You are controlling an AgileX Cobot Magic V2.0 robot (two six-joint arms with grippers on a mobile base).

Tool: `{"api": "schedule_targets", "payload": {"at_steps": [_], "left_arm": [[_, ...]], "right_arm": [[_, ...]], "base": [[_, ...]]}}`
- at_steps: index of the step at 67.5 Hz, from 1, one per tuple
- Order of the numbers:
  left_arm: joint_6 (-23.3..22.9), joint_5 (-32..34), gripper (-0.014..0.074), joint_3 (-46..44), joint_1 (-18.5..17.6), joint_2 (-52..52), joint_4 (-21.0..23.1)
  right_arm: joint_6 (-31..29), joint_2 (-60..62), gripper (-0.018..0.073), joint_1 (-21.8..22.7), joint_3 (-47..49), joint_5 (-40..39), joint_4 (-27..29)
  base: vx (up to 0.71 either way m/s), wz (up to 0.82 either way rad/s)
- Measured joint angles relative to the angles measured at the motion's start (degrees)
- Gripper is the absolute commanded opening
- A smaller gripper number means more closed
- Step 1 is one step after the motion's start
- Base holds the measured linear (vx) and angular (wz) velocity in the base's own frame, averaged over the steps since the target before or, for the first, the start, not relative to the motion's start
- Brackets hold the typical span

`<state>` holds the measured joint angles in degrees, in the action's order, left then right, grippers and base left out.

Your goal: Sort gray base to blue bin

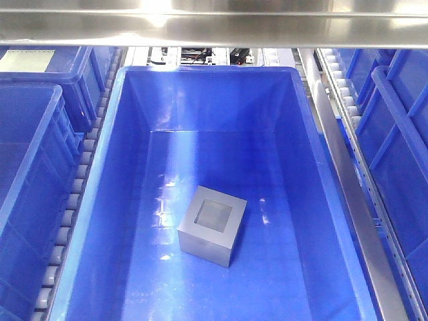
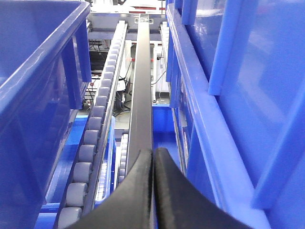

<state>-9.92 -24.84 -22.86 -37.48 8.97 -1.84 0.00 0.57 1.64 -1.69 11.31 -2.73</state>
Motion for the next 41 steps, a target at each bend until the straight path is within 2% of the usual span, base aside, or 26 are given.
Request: {"api": "schedule_targets", "payload": {"at_steps": [3, 41], "left_arm": [[0.0, -0.26, -0.0011, 0.0, 0.0, -0.05, 0.0], [0.0, 0.23, -0.0008, 0.0, 0.0, -0.05, 0.21]], "right_arm": [[0.0, 0.0, -0.0005, 0.0, 0.0, 0.0, 0.0], [0.0, 0.0, -0.0005, 0.0, 0.0, 0.0, 0.0]], "base": [[0.0, 0.0], [0.0, 0.0]]}}
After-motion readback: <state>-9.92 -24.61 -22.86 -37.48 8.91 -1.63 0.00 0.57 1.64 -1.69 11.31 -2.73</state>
